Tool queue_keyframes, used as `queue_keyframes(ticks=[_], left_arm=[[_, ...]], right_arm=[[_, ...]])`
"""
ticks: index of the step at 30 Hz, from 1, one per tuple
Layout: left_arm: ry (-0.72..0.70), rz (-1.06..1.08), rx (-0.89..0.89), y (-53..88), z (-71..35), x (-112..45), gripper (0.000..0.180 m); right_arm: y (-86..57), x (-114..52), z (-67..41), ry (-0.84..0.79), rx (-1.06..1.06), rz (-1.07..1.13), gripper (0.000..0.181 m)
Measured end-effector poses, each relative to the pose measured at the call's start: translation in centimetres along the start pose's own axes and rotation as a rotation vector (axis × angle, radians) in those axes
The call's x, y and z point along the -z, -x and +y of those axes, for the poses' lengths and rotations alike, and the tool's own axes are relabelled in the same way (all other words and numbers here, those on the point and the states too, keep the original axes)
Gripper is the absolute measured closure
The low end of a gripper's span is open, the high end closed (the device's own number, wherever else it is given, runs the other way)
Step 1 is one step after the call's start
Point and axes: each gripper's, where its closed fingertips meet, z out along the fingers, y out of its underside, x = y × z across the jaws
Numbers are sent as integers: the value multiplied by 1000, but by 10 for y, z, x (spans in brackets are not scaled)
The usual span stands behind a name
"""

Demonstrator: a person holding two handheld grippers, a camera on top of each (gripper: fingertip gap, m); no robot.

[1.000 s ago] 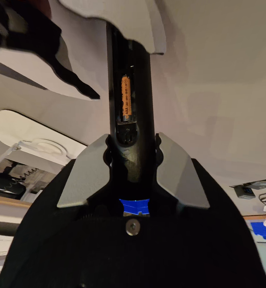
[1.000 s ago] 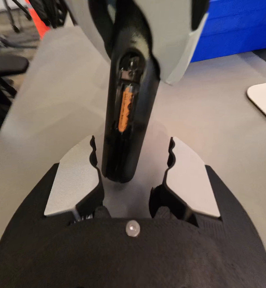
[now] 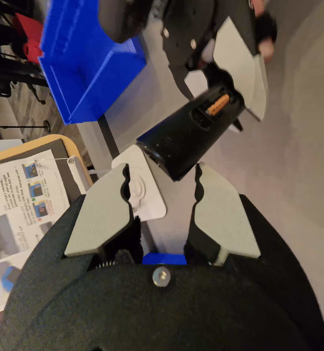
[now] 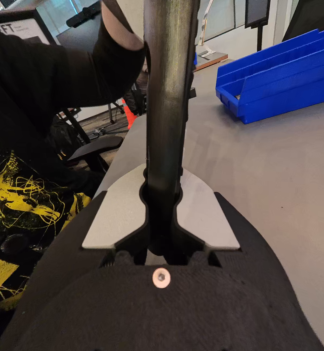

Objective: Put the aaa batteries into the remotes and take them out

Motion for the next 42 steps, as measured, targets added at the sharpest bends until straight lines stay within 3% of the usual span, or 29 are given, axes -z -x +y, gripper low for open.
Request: queue_keyframes(ticks=[9,11,17,28,33,42], left_arm=[[-621,6,649,13,-16,13,106],[-757,57,745,11,-24,13,104],[-971,99,906,19,-39,10,104],[-1135,152,1011,32,-43,3,118],[-1089,135,1041,37,-43,-10,148],[-1060,94,1056,42,-41,-16,154]], right_arm=[[-1,7,-20,-107,51,25,160],[-1,7,-28,-136,60,20,160],[-5,3,-36,-128,66,1,160],[-26,3,-26,-117,17,16,159],[-35,-1,-18,-72,-9,47,159],[-46,5,-23,-124,-18,109,154]])
